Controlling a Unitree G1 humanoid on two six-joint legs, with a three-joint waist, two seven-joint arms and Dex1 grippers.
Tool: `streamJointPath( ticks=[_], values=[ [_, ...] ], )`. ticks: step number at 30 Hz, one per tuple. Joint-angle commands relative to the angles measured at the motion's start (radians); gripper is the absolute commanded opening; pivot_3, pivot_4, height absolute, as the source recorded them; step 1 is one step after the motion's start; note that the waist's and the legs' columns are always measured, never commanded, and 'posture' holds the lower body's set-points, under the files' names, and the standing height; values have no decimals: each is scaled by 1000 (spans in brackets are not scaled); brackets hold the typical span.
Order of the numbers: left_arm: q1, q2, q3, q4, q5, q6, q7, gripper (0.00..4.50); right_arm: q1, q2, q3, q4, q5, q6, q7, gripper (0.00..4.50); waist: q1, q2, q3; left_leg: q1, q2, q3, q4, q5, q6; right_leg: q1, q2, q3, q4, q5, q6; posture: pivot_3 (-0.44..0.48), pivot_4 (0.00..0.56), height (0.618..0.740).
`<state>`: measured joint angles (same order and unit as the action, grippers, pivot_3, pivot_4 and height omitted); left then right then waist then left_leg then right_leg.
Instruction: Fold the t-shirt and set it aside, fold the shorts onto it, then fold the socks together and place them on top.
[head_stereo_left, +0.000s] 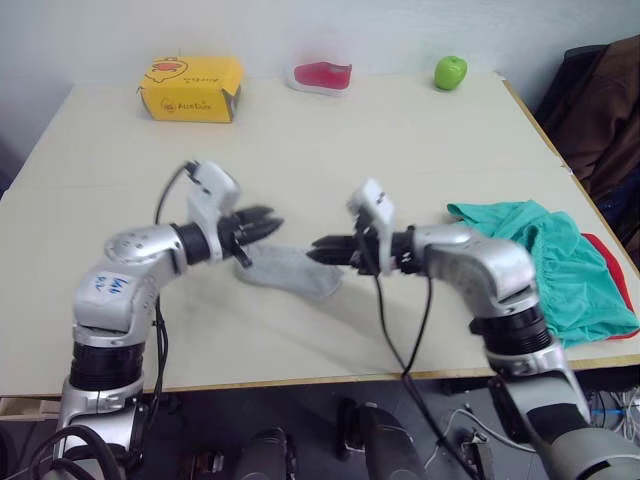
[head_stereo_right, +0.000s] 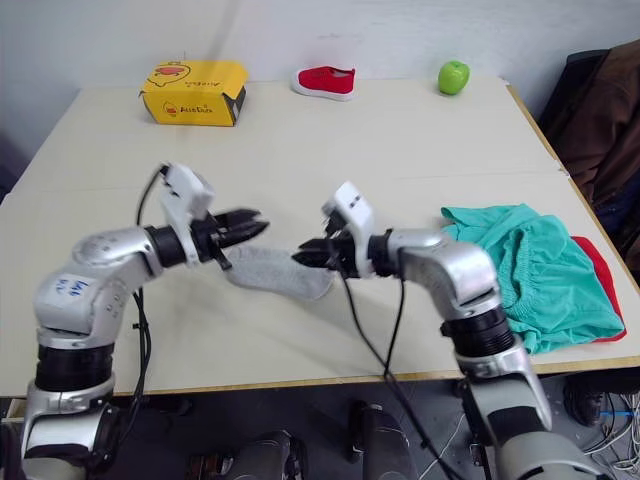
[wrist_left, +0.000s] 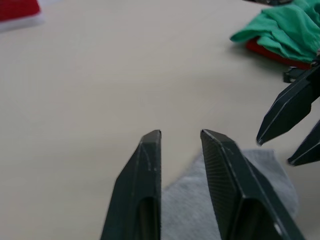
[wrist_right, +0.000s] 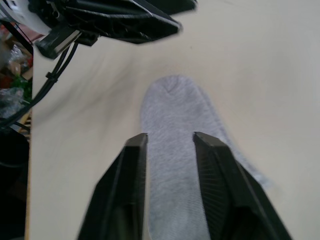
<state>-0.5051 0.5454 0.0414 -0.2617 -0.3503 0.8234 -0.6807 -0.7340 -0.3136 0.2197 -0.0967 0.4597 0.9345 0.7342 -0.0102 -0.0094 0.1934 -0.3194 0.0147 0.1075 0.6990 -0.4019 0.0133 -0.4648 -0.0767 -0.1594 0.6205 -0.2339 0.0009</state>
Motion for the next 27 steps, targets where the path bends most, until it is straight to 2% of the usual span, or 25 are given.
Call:
streamJointPath(
  ticks=[1,8,12,16,20,24,27],
  values=[
    [22,10,-61,5,37,-34,10,10,7,38,42,16,-121,-157,-94,0,3,0,0,0,0,0,0,0,0,0,0,0,0,0,0,0,150,740],
    [72,-43,-87,93,86,-24,107,10,77,48,132,109,-250,-214,-138,0,8,0,0,-1,0,-1,0,0,0,0,0,-1,-1,0,0,0,150,740],
    [81,-10,-82,174,154,-113,139,10,137,22,145,109,-283,-238,-123,0,6,0,0,1,0,-1,0,0,0,1,0,-1,-1,0,0,0,150,740],
    [63,21,-3,223,128,-157,134,10,169,-25,93,41,-266,-225,-105,0,6,0,0,2,0,-1,0,0,0,3,-1,0,0,0,0,0,150,740],
    [42,-2,82,156,15,-97,109,10,151,-34,41,-22,-226,-180,-98,0,7,0,0,1,0,-2,0,0,1,2,-1,-1,0,0,0,0,150,740],
    [34,-26,74,13,-73,-28,86,10,99,11,-9,-81,-177,-125,-119,0,10,0,0,0,0,-2,0,0,1,1,-1,-1,-1,0,0,0,150,740],
    [20,-35,11,-22,-56,7,102,10,64,67,-8,-92,-157,-103,-132,0,7,0,0,-1,0,-3,0,0,1,1,-1,-1,-1,0,0,0,150,740]
  ],
)
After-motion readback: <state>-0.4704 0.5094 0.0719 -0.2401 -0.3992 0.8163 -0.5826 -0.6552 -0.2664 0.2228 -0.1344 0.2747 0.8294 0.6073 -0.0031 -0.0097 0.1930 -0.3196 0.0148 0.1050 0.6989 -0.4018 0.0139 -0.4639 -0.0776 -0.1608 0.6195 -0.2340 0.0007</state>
